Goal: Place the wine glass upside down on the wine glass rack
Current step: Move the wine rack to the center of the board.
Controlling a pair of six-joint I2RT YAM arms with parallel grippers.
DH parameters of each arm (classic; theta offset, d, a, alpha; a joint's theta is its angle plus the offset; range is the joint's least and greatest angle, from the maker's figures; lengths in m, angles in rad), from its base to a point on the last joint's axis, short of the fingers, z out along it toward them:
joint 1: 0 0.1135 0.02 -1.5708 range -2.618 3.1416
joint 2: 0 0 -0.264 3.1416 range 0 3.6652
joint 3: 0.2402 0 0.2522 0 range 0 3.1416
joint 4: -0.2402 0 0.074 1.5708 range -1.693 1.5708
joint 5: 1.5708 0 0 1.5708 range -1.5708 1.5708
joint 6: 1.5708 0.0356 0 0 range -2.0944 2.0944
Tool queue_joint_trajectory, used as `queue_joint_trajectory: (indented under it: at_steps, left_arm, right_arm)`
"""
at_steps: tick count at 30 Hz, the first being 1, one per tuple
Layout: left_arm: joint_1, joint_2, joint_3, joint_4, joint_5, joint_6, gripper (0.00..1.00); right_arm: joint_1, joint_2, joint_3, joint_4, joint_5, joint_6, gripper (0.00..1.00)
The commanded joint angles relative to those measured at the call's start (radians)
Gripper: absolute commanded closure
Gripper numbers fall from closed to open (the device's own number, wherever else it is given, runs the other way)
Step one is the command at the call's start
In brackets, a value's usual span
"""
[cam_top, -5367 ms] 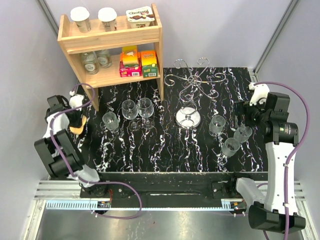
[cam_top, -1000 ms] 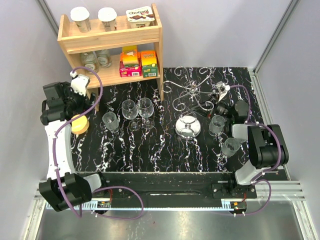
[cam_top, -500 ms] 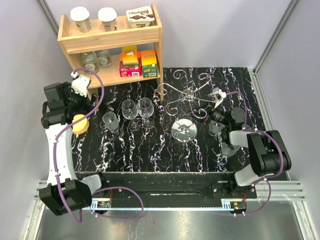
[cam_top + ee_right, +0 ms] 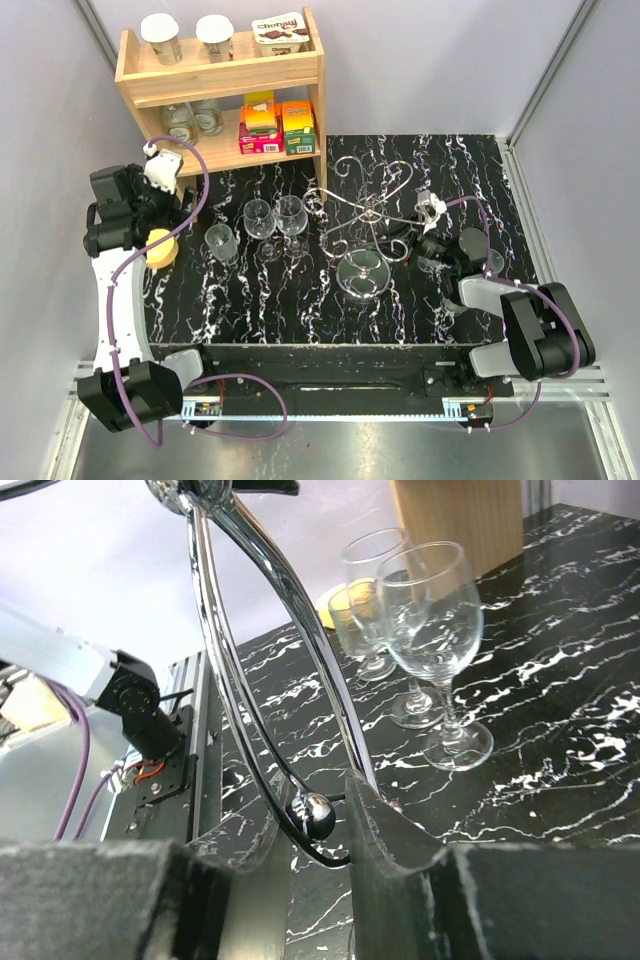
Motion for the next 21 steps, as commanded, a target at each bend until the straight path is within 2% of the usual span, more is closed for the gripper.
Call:
queue_joint_trajectory:
  at_steps: [1, 11, 17, 20, 21]
  left_arm:
    - [-0.004, -0.019, 0.021, 0.015, -0.018, -0.01, 0.05]
    - [-0.008, -0.025, 0.011, 0.012, -0.028, -0.006, 0.05]
    - [-0.009, -0.035, 0.009, 0.006, -0.033, 0.003, 0.05]
    - [-0.009, -0.035, 0.006, 0.006, -0.035, 0.005, 0.05]
    - [-0.009, -0.034, 0.005, 0.006, -0.033, 0.006, 0.05]
  right_arm:
    - [0.05, -0.105, -0.007, -0.052, -0.044, -0.098, 1.0]
    - [0.057, -0.05, -0.016, -0.014, -0.056, -0.097, 1.0]
    - [0.055, -0.074, -0.015, -0.095, -0.056, -0.153, 1.0]
    - [0.055, -0.083, -0.016, -0.115, -0.048, -0.166, 0.9]
    - [0.055, -0.088, -0.018, -0.121, -0.045, -0.169, 0.81]
